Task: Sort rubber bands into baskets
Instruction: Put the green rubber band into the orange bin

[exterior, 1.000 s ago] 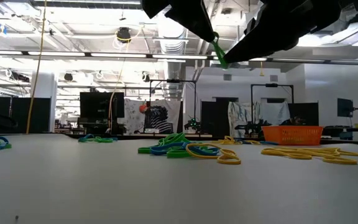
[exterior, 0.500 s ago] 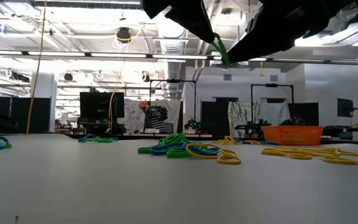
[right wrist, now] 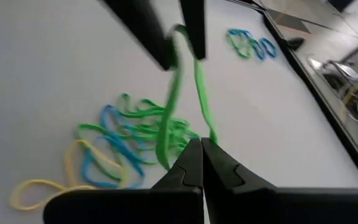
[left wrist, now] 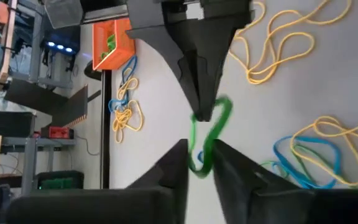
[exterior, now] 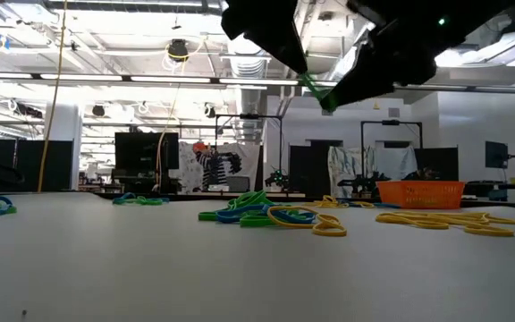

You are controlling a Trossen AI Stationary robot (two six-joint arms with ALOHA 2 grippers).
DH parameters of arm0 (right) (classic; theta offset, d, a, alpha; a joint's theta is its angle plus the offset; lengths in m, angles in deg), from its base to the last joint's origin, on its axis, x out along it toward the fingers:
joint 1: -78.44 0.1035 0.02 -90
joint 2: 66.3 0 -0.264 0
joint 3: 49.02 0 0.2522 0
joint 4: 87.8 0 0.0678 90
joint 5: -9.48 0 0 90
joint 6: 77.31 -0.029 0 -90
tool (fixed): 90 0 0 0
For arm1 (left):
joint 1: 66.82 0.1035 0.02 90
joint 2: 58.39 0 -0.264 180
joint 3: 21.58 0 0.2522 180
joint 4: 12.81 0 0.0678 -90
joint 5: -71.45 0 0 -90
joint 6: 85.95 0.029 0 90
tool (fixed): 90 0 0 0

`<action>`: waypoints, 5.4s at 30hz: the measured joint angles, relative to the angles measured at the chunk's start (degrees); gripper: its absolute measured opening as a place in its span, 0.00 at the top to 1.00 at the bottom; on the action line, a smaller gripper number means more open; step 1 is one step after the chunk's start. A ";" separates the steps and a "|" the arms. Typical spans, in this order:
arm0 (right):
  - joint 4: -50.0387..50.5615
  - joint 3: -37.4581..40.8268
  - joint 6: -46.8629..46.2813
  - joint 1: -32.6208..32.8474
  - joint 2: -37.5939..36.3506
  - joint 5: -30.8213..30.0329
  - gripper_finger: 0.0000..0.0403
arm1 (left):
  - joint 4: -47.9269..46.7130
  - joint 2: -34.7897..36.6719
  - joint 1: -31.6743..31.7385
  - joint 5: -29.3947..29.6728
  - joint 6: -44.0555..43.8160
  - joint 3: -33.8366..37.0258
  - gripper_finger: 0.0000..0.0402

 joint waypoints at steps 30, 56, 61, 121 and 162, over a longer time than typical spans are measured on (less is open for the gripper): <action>6.13 3.49 -2.62 -10.96 0.11 24.96 0.74 | -14.09 -0.11 5.60 -12.66 -5.36 6.85 0.54; -18.05 7.37 -1.34 -15.48 18.51 27.83 0.72 | 2.64 -0.09 8.82 -14.99 1.27 14.36 0.54; -17.61 7.41 0.00 -16.36 18.56 27.74 0.95 | 2.54 -0.09 8.82 -15.04 2.16 14.36 0.54; 16.99 7.52 -1.73 -75.07 -11.69 20.21 0.87 | 27.95 -0.04 16.11 -55.16 8.85 14.32 0.54; 6.60 7.56 -0.05 -49.42 -9.57 30.56 0.41 | 20.62 8.63 27.23 -49.50 6.21 14.40 0.54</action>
